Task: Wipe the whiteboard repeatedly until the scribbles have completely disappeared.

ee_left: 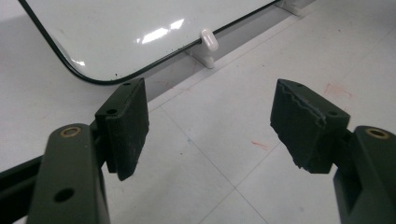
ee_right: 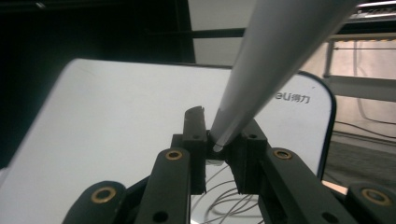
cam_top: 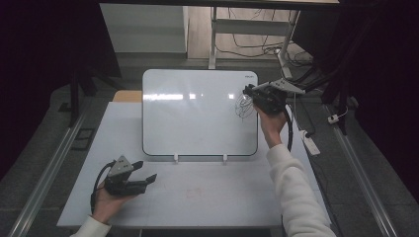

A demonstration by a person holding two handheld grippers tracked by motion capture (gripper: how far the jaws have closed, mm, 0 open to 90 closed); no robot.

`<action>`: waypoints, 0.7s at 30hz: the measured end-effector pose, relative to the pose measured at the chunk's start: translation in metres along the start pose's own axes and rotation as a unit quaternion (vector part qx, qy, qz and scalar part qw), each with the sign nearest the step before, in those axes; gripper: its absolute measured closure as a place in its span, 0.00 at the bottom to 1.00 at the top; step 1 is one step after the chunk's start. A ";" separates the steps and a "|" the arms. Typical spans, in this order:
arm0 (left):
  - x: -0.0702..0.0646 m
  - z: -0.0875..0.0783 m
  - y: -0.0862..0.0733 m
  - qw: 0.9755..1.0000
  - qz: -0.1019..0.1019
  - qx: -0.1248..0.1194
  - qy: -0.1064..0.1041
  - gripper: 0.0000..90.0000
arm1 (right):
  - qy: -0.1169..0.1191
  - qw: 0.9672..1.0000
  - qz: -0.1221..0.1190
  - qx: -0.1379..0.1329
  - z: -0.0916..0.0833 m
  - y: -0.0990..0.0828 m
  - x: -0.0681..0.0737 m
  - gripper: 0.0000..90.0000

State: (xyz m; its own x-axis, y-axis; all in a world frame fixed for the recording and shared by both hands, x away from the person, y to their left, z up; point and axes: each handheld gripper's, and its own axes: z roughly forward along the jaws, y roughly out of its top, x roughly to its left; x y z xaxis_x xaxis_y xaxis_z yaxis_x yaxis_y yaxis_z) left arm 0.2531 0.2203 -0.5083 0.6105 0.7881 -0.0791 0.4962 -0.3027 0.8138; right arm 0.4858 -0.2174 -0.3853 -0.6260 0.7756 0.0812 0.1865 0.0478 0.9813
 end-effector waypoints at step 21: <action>-0.001 0.002 -0.002 1.000 0.003 0.008 0.006 0.32 | -0.038 0.999 -0.016 -0.002 0.017 -0.008 -0.025 0.86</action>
State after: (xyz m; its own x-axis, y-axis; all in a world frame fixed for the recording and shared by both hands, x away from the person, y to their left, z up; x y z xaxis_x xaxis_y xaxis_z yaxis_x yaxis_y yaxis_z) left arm 0.2528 0.2190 -0.5112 0.6065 0.7922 -0.0677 0.5019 -0.3154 0.8054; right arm 0.5130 -0.2265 -0.3983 -0.5721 0.8193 0.0373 0.1648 0.0702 0.9838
